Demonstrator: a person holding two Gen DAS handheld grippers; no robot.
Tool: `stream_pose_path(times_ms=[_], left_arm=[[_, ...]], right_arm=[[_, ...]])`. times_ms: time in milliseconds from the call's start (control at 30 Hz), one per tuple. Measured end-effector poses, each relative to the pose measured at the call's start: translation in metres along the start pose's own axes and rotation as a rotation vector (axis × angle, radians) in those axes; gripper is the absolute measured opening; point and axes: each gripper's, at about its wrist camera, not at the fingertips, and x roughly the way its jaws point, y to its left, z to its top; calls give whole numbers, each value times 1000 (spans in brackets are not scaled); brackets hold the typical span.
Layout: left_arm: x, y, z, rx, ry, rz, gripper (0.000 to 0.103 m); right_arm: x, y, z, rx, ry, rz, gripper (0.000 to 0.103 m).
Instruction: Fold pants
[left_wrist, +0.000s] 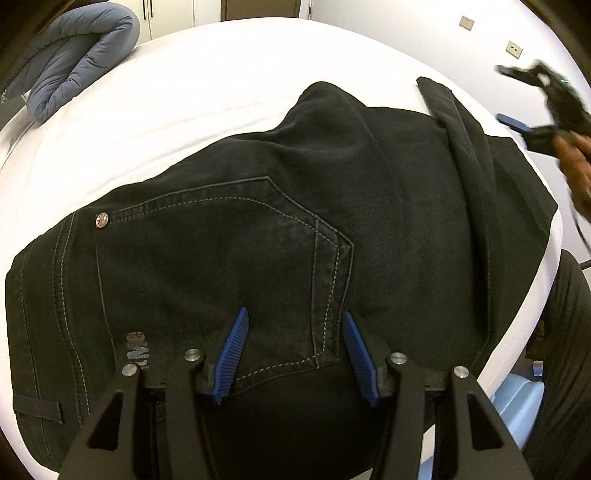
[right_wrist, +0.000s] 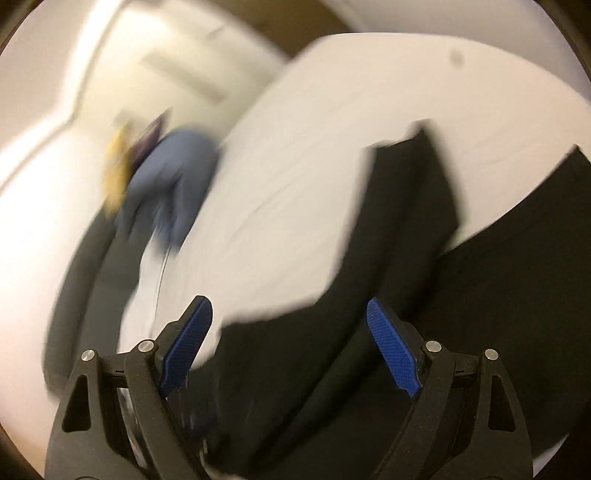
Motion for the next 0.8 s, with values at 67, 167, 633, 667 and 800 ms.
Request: stream_pose_path(times_ms=[67,167,633,667,800], left_arm=[[0,0,-1,-9,-2,-2,56],[2,-1,-2,-13,1,1,56],[2,0,2,-13,-1,-6,57],[2,1,2,-12,-1,-6,57],[2,1,2,-13,-2,-6,57]], right_arm=[[15,-20,23,79,3,-15,78],[37,-45,45,198,11,-42,68],[97,-49,70,264,64,2,63],[102,-49,71,274,70,7,63],[113,-58,65,298,80,18,57]])
